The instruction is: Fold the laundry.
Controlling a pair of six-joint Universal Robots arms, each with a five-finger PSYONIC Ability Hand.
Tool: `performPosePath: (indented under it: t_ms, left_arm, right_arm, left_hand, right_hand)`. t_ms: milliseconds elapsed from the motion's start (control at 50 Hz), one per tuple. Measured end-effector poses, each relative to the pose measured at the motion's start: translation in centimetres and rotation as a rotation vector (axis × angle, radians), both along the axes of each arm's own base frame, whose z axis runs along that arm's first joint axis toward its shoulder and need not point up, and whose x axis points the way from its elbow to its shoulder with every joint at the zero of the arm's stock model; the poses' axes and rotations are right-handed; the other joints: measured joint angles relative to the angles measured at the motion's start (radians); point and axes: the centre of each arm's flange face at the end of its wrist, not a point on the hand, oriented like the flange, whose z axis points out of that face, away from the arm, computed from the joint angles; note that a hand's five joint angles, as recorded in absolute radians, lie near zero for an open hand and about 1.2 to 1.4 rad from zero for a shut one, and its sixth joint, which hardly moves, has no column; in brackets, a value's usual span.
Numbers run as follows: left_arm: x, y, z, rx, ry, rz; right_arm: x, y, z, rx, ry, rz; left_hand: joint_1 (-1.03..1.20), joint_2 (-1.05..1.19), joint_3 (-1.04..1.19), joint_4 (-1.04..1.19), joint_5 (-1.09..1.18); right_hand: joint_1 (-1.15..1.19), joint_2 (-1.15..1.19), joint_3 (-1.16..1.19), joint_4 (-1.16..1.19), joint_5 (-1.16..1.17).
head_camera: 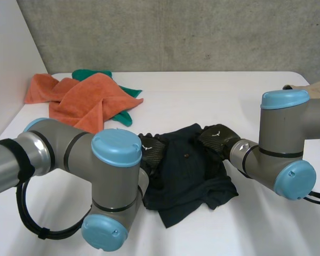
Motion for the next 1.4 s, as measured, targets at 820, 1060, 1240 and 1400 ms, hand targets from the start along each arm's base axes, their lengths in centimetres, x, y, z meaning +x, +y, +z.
performPosePath:
  t_ms: [820,1060,1240,1400]
  left_arm:
    - [2.8,1.3,16.9,-0.094,0.299,-0.446]
    - [2.8,1.2,16.9,-0.070,0.331,-0.427]
    - [2.8,1.1,16.8,-0.063,0.335,-0.423]
    - [2.8,1.3,16.4,-0.052,0.329,-0.424]
  right_arm:
    - [-2.3,10.3,-0.6,-0.223,-0.143,0.145]
    - [-1.5,9.0,-2.6,-0.243,-0.135,0.153]
    - [-0.5,7.7,-3.1,-0.286,-0.136,0.165]
    - [0.7,6.4,-3.5,-0.310,-0.140,0.173]
  left_hand:
    - [0.044,0.025,0.023,0.025,0.003]
    - [0.044,0.025,0.023,0.025,0.003]
    - [0.044,0.025,0.023,0.025,0.003]
    - [0.044,0.025,0.023,0.025,0.003]
  right_hand:
    - [0.000,0.000,0.000,0.000,-0.003]
    - [0.000,0.000,0.000,0.000,-0.006]
    - [0.000,0.000,0.000,0.000,-0.006]
    - [0.006,0.001,0.002,0.000,-0.006]
